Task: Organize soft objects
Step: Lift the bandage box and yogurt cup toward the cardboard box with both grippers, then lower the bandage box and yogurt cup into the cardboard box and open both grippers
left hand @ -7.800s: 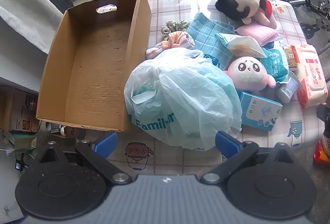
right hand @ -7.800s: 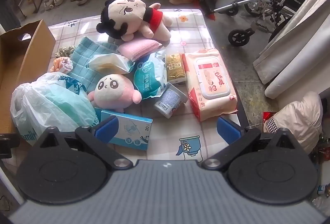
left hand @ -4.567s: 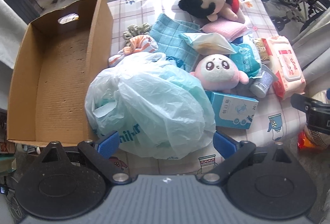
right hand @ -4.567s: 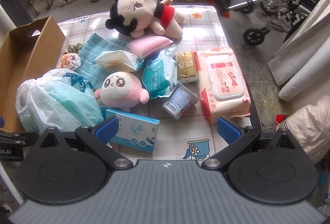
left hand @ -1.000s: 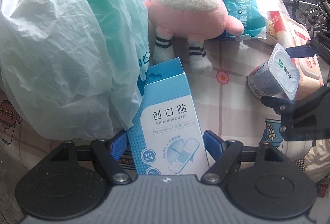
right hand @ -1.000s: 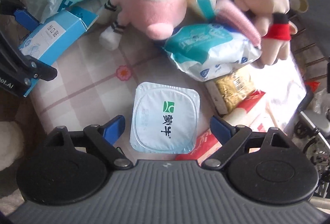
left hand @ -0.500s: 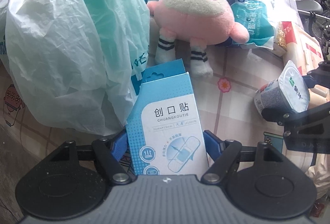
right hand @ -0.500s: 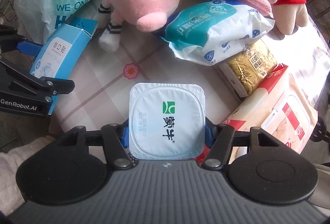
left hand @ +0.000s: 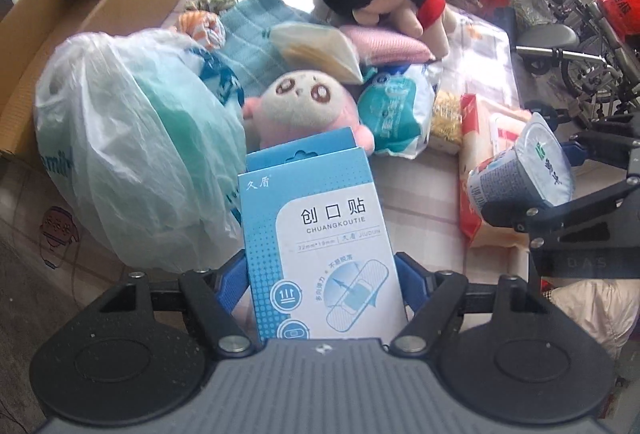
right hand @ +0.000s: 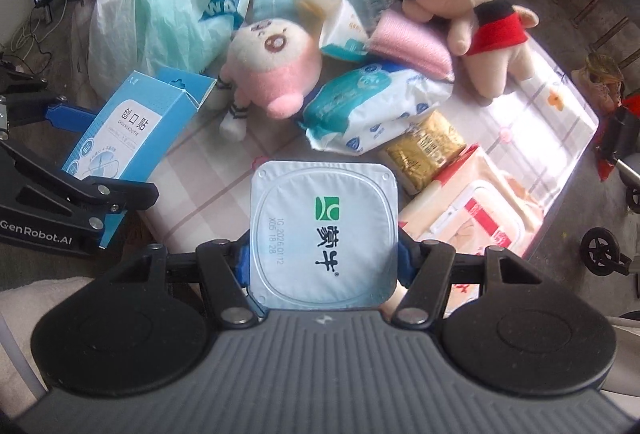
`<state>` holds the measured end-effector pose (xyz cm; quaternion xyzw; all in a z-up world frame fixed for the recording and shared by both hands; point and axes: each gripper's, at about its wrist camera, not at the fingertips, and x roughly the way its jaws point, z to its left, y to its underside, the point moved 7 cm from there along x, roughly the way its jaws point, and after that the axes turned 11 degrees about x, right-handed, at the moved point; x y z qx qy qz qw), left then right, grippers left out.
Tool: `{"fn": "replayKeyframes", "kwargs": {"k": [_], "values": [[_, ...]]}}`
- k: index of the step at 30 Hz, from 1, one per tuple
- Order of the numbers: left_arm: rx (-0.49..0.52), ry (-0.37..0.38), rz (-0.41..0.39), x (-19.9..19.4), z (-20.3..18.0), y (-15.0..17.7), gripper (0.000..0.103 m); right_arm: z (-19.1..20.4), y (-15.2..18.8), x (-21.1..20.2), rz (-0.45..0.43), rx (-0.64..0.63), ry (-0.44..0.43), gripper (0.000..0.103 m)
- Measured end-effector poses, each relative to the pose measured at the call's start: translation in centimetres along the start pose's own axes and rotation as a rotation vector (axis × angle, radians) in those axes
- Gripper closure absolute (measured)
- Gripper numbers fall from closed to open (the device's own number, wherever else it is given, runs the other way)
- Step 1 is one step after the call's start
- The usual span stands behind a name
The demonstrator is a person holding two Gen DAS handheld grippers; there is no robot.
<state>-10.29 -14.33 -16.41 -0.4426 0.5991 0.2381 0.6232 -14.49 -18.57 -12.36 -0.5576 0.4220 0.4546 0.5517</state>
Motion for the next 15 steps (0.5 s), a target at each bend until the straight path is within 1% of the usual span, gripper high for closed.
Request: {"fn": "replayKeyframes", "kwargs": {"k": [4,7,10,13,15], "values": [[-0.011,-0.032,-0.065,-4.1,1.8,-2.6,0.026,0.1,-3.5,-3.9,-0.078,0.001,0.003,0.042],[-0.013,-0.093,-0.129,-7.6,5.3,-5.4,0.026,1.2,-7.3,-5.8,-0.138,-0.021,0.001,0.042],[-0.031,-0.154,-0.204,-10.6,10.0,-8.5,0.026,3.2,-12.3,-7.0,-0.202,-0.043,-0.009,0.042],[-0.047,-0.205,-0.282,-13.1,16.5,-12.0,0.026,5.6,-18.0,-7.3,-0.26,-0.034,-0.023,0.042],[-0.033,-0.247,-0.315,-13.9,20.9,-14.1,0.026,8.0,-22.7,-6.9,-0.295,-0.007,-0.034,0.042]]}}
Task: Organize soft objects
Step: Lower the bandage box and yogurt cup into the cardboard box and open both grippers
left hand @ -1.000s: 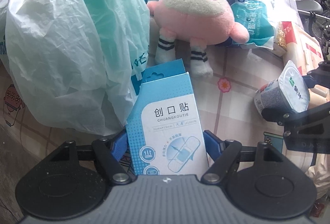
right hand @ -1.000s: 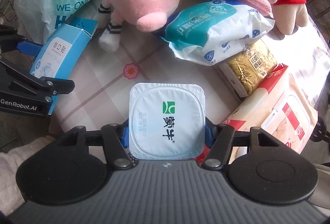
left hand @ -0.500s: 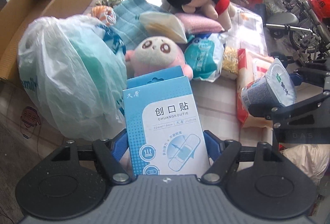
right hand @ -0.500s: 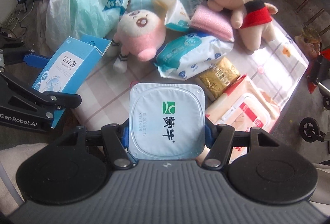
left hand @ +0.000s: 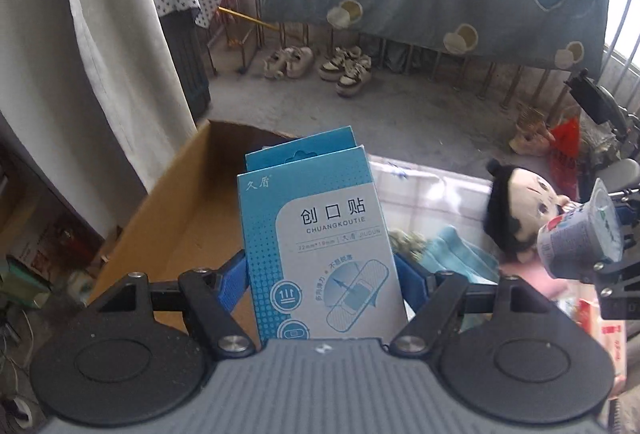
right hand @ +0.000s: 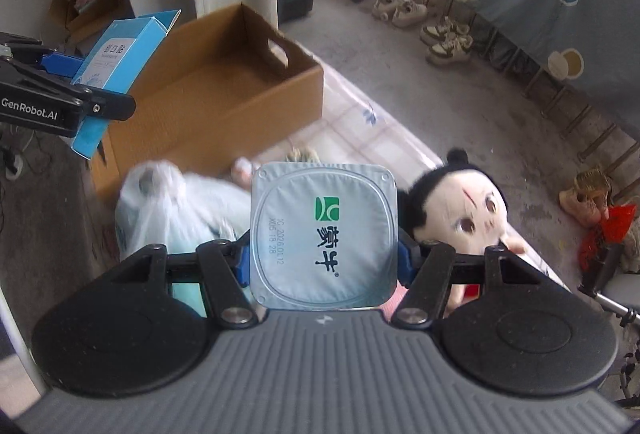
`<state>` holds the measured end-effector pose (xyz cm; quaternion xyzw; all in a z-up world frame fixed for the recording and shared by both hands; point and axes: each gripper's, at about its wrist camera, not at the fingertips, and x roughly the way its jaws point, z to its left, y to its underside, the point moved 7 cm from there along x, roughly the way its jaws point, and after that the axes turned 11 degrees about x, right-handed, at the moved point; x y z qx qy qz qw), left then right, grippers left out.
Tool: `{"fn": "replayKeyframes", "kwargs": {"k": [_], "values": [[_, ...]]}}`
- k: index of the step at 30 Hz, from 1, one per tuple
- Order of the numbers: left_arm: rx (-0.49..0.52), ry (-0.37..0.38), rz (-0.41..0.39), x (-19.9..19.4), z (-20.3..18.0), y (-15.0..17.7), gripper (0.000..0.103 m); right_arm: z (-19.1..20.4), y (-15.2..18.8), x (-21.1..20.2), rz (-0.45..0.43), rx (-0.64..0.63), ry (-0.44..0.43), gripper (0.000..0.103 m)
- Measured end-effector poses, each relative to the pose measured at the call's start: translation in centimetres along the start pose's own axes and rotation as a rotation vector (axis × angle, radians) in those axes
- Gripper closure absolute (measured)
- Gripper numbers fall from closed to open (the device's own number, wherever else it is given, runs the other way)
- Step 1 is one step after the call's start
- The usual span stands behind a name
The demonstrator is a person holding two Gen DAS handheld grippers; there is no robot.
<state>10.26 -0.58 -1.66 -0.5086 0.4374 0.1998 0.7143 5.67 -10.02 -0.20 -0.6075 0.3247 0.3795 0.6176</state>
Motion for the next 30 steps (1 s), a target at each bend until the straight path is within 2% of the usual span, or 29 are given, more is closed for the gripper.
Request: {"fn": "replayKeyframes", "kwargs": {"k": [4,6,8,11,15,20,26,30], "values": [[0.065,-0.038,-0.04,3.8,9.1,-4.2,0.026,5.8,-8.1,5.1,-0.037,0.079,-0.039,0.042],[0.138,-0.046,-0.054,6.5,12.8,-6.0,0.026,9.2,-11.4,8.7,-0.044,0.094,-0.051,0.042],[0.235,-0.059,-0.051,9.6,15.5,-7.4,0.026,12.4,-14.2,13.0,-0.032,0.107,-0.058,0.042],[0.374,-0.039,-0.019,15.0,17.9,-8.3,0.026,16.3,-16.7,19.6,0.003,0.104,-0.046,0.042],[0.529,0.037,0.034,21.5,19.1,-7.6,0.026,18.8,-18.1,26.8,0.07,0.091,0.004,0.042],[0.64,0.128,0.088,26.6,18.9,-6.2,0.026,19.4,-17.5,31.3,0.129,0.1,0.04,0.042],[0.724,0.131,0.14,30.7,18.0,-5.2,0.025,18.7,-16.4,34.4,0.165,0.135,0.059,0.042],[0.765,0.111,0.14,32.3,17.2,-5.4,0.024,17.9,-16.0,35.7,0.168,0.154,0.063,0.042]]}}
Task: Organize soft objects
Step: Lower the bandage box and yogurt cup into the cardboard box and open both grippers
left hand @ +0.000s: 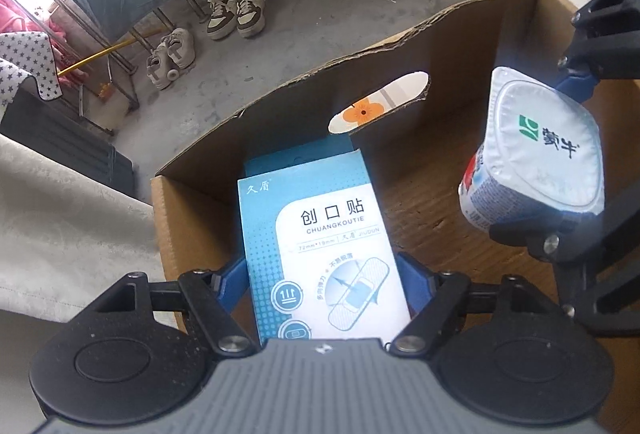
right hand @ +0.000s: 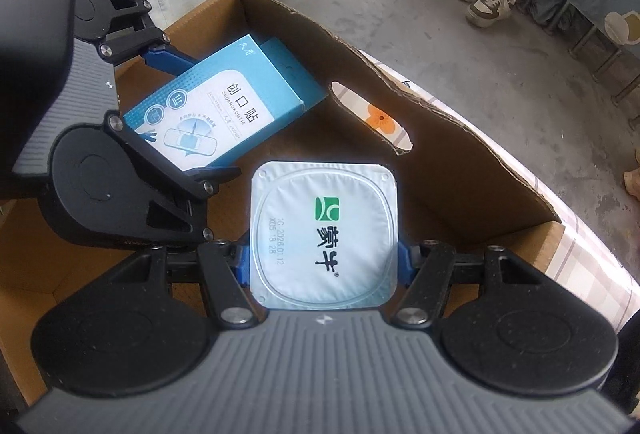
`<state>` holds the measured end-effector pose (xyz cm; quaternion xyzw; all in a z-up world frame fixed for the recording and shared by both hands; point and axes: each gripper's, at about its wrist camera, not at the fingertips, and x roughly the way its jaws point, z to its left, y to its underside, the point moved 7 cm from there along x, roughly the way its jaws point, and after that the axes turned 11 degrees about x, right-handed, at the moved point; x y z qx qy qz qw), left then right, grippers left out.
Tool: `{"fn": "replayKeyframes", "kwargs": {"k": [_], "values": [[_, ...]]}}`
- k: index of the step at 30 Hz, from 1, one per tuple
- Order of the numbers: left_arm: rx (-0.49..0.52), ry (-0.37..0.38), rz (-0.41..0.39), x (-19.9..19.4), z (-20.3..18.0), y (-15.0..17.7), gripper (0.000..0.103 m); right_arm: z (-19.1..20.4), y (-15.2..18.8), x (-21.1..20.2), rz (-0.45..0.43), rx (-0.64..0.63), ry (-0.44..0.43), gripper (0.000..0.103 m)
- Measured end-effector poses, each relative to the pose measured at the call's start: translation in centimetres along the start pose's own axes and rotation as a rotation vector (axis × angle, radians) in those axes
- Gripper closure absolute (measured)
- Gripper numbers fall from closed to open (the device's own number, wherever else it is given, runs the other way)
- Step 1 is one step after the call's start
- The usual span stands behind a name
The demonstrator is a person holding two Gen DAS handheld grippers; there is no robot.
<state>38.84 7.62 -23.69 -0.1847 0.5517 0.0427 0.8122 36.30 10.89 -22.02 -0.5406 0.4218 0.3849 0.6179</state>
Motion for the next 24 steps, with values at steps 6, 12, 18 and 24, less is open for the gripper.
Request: {"fn": "replayKeyframes", "kwargs": {"k": [6,12,18,24], "values": [[0.0,-0.018,0.038,2.0,0.5,0.0,0.023,-0.4,0.1,1.8,0.015,0.026,-0.014,0.042],[-0.024,-0.025,0.019,1.9,1.1,0.1,0.022,-0.7,-0.2,2.9,0.032,-0.007,-0.019,0.042],[-0.041,-0.016,0.002,1.4,1.6,0.2,0.023,-1.0,-0.5,3.4,0.053,-0.017,-0.026,0.042],[-0.072,0.005,-0.011,1.1,2.1,0.1,0.023,-1.2,-0.8,2.9,0.052,-0.05,-0.012,0.042]]}}
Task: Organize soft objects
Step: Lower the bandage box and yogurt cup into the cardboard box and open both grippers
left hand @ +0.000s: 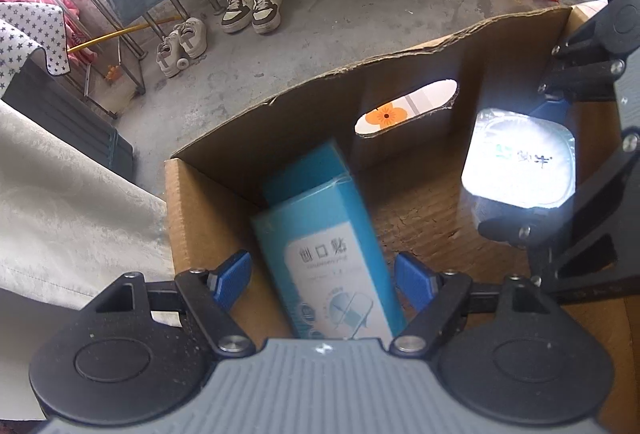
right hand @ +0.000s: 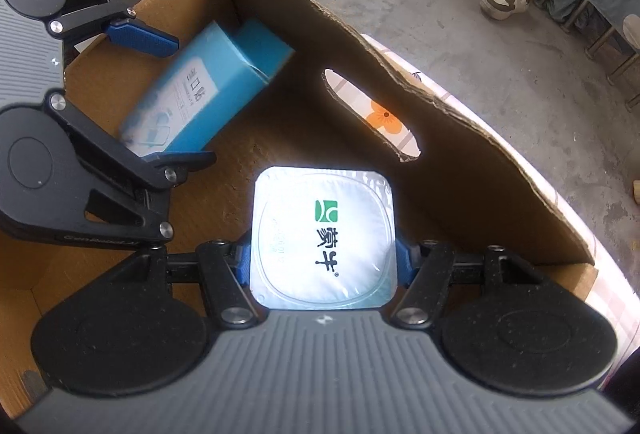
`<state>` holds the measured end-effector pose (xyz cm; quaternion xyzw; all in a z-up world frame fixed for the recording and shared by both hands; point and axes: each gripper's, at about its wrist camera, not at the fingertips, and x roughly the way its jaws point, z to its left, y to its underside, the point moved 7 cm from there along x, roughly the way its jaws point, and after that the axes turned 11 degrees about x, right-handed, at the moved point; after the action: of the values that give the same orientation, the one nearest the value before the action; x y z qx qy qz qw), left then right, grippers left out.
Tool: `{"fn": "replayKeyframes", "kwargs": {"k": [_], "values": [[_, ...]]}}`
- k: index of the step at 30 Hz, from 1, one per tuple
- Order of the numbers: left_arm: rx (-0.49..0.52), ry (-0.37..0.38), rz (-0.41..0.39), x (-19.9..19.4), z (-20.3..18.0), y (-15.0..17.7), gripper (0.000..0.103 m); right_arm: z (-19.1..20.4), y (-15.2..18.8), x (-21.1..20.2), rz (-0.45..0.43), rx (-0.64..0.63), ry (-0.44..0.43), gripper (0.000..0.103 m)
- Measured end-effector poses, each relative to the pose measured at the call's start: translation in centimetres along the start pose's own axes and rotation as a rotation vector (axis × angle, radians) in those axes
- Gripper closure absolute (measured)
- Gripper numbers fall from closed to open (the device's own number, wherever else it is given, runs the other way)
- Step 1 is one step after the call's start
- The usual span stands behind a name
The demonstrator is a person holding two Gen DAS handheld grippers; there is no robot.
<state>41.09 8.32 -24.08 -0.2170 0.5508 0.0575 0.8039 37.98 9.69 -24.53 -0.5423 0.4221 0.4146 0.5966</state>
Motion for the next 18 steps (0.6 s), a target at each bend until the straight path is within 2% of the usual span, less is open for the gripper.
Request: {"fn": "replayKeyframes", "kwargs": {"k": [11,16,18], "values": [[0.011,0.006,-0.021,-1.0,0.1,0.3,0.019,0.6,-0.7,0.7,-0.021,-0.096,-0.018,0.043],[0.013,0.016,-0.026,-1.2,0.1,0.4,0.019,1.0,-2.5,0.8,-0.11,-0.098,-0.101,0.043],[0.008,0.013,-0.022,-1.1,0.1,0.4,0.018,1.2,-2.7,0.9,-0.113,-0.095,-0.125,0.04]]}}
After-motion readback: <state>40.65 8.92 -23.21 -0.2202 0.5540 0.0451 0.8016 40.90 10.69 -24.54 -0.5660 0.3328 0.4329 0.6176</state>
